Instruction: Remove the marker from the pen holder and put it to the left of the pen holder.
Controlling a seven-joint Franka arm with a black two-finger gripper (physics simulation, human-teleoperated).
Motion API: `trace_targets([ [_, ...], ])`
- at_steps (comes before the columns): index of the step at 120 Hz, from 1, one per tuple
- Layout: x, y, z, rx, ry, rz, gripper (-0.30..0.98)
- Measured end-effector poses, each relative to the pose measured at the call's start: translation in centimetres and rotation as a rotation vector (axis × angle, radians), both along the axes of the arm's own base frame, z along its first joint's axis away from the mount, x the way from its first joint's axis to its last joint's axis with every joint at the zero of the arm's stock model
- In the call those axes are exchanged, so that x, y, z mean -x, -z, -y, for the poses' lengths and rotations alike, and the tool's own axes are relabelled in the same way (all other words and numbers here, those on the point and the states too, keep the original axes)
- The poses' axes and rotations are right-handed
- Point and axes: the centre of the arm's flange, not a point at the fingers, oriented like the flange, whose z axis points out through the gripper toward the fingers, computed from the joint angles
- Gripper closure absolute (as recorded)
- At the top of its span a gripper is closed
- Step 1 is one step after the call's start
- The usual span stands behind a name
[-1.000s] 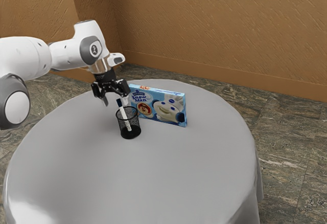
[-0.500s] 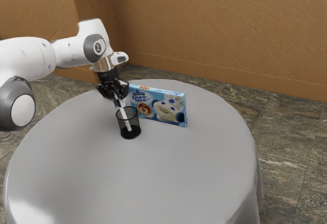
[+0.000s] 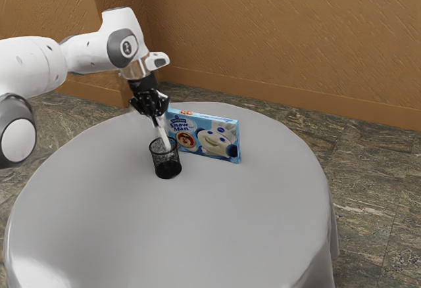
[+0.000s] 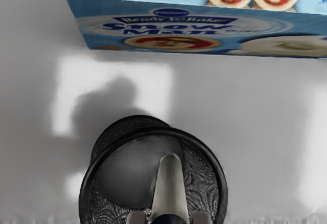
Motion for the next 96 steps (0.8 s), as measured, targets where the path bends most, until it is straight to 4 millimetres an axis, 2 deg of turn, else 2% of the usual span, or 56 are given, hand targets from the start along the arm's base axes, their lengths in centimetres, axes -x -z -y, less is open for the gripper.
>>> trace_targets([
  [6,1.4,-2.8,0.9,-0.009,0.01,0.021,0.73],
  [12,2.8,-5.9,0.3,-0.024,0.002,0.054,0.74],
  [18,3.9,-7.9,-2.5,-0.045,-0.041,0.074,0.74],
  [24,4.9,-8.4,-6.4,-0.061,-0.1,0.074,0.75],
  [31,5.6,-7.1,-10.2,-0.081,-0.159,0.048,0.75],
  [38,5.8,-4.9,-12.1,-0.089,-0.189,0.012,0.75],
  [48,5.4,-1.5,-13.1,-0.085,-0.207,-0.03,0.75],
  [53,5.3,-0.3,-13.2,-0.076,-0.213,-0.042,0.7],
  [60,5.2,0.3,-13.2,-0.057,-0.221,-0.044,0.56],
  [64,5.4,-0.2,-13.5,-0.049,-0.228,-0.036,0.49],
  [68,5.8,-1.9,-14.1,-0.043,-0.241,-0.011,0.42],
  [72,6.8,-5.6,-14.8,-0.042,-0.253,0.034,0.36],
  [76,8.8,-11.8,-14.8,-0.054,-0.249,0.104,0.3],
  [78,10.2,-15.7,-14.1,-0.066,-0.235,0.146,0.28],
  [82,13.3,-22.3,-11.2,-0.09,-0.18,0.211,0.24],
  [86,16.3,-26.4,-7.1,-0.107,-0.104,0.239,0.2],
  [91,18.8,-28.5,-2.0,-0.13,-0.003,0.238,0.17],
  [96,19.8,-28.2,3.9,-0.149,0.115,0.205,0.14],
])
